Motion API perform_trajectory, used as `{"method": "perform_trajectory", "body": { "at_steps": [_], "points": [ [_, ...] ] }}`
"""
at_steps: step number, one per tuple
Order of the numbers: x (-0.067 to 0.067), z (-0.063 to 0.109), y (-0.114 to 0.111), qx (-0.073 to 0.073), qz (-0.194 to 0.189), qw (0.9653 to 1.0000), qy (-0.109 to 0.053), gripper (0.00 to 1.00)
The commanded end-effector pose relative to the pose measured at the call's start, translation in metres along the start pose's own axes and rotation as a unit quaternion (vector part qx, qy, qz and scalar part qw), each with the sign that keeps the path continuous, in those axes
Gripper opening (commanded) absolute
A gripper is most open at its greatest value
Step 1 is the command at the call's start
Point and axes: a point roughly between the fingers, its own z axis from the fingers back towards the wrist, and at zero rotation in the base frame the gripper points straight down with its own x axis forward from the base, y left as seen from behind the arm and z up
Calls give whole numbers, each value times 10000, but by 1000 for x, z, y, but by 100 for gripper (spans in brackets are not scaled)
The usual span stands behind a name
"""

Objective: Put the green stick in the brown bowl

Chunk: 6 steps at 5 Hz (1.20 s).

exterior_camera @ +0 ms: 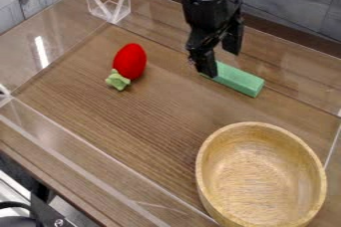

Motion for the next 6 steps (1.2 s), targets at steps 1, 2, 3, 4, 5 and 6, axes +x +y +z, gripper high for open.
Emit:
{"method": "perform_trajectory", "body": {
  "at_steps": [1,2,3,4,5,6],
  "points": [
    [11,7,-11,-422,261,9985,-237,100],
    [20,-2,-4,-510,461,9968,-399,100],
    [31,-12,-7,-594,737,9939,-560,100],
    [32,-13,-8,-632,761,9932,-612,100],
    [27,-12,-5,-641,447,9954,-561,100],
    [23,-7,-5,-664,128,9965,-491,100]
  ]
}}
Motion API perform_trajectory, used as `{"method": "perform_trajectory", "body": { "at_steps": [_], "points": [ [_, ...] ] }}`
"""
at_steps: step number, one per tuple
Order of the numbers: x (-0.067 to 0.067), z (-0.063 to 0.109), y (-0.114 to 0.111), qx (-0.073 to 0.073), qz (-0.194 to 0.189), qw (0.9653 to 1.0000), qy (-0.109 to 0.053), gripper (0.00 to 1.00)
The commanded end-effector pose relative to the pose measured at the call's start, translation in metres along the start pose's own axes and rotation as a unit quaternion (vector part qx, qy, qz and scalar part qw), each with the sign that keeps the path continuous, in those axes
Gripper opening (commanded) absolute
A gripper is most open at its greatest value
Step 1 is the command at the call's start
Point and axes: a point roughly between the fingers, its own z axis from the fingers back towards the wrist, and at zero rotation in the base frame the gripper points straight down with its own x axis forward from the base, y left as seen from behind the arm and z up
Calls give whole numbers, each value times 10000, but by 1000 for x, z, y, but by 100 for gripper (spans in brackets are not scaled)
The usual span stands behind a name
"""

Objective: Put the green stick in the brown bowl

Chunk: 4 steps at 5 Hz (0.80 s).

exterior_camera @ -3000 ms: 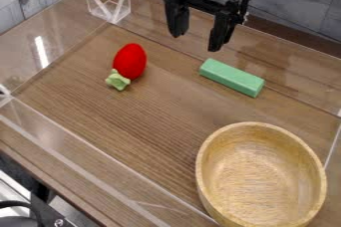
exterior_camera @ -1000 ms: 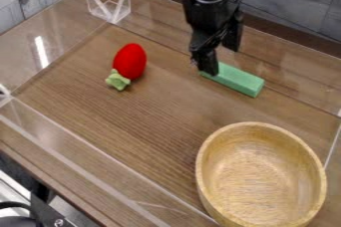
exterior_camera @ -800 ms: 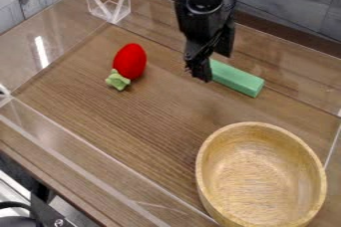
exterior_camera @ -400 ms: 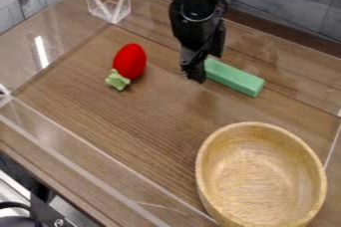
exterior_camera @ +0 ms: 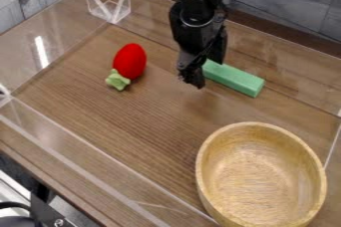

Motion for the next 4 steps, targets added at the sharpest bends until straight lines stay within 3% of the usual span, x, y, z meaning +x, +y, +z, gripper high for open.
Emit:
{"method": "perform_trajectory", "body": {
  "at_steps": [1,2,4],
  "points": [
    [-11,28,-22,-376,-345,9987,35,100],
    [-14,34,-32,-425,-488,9979,41,100],
    [-2,36,-20,-497,-295,9982,-180,100]
  ]
}}
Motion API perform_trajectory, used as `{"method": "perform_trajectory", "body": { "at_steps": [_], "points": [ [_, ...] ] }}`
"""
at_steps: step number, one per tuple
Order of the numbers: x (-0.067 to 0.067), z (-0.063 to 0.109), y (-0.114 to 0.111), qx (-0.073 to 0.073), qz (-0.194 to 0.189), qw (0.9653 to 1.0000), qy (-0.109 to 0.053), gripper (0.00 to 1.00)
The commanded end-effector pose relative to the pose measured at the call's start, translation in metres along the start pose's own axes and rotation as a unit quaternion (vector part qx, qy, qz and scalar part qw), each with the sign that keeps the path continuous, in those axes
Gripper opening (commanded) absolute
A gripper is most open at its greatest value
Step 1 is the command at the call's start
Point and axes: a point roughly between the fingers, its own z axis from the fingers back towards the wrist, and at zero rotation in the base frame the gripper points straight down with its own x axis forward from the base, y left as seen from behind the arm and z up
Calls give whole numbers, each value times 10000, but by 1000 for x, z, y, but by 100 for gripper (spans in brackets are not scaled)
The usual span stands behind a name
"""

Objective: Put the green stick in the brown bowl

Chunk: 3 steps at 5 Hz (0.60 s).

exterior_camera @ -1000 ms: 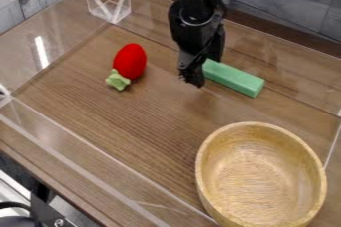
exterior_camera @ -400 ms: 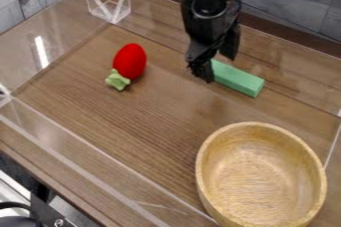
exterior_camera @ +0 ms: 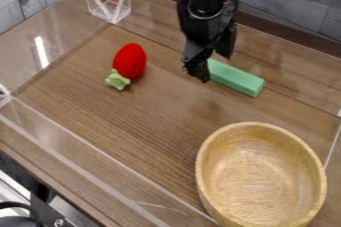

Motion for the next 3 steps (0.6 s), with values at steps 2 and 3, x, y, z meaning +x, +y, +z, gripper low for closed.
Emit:
{"method": "perform_trajectory", "body": {
  "at_steps": [2,3],
  "points": [
    [15,10,-22,-322,616,9967,-419,100],
    [5,-2,-29,-259,749,9954,-533,100]
  ]
}}
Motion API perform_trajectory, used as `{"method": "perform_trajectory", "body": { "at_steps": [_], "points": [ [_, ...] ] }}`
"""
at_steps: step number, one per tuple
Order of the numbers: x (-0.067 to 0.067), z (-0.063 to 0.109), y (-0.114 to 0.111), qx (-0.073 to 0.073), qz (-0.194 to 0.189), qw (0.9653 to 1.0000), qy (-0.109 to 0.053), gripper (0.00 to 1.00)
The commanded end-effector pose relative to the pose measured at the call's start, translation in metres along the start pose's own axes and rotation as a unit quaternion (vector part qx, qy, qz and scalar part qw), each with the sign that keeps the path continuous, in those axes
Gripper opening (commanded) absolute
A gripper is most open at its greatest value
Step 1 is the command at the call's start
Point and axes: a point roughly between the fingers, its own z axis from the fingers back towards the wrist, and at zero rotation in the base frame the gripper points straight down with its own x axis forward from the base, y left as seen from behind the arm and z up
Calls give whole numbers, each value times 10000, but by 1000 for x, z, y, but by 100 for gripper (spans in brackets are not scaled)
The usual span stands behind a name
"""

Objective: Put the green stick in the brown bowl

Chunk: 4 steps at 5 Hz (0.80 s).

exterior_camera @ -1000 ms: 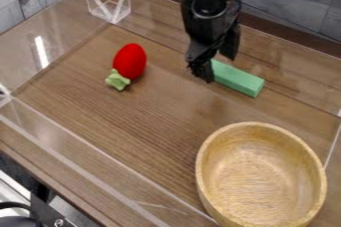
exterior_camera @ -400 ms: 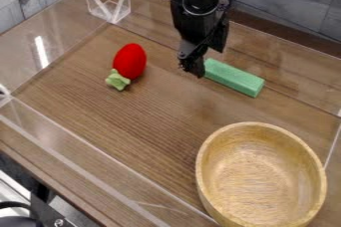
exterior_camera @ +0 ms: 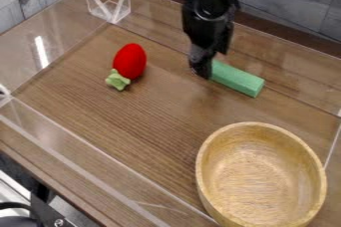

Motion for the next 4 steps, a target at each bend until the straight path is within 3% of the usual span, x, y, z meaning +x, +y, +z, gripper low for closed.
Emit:
{"method": "perform_trajectory", "body": {
  "at_steps": [1,2,3,4],
  "points": [
    [-11,9,-22,-300,117,9994,-106,100],
    [-29,-5,-20,-255,139,9994,-186,100],
    [-41,-12,-18,-154,247,9994,-194,0],
    [-38,-10,-12,18,240,9995,-181,0]
  ]
}}
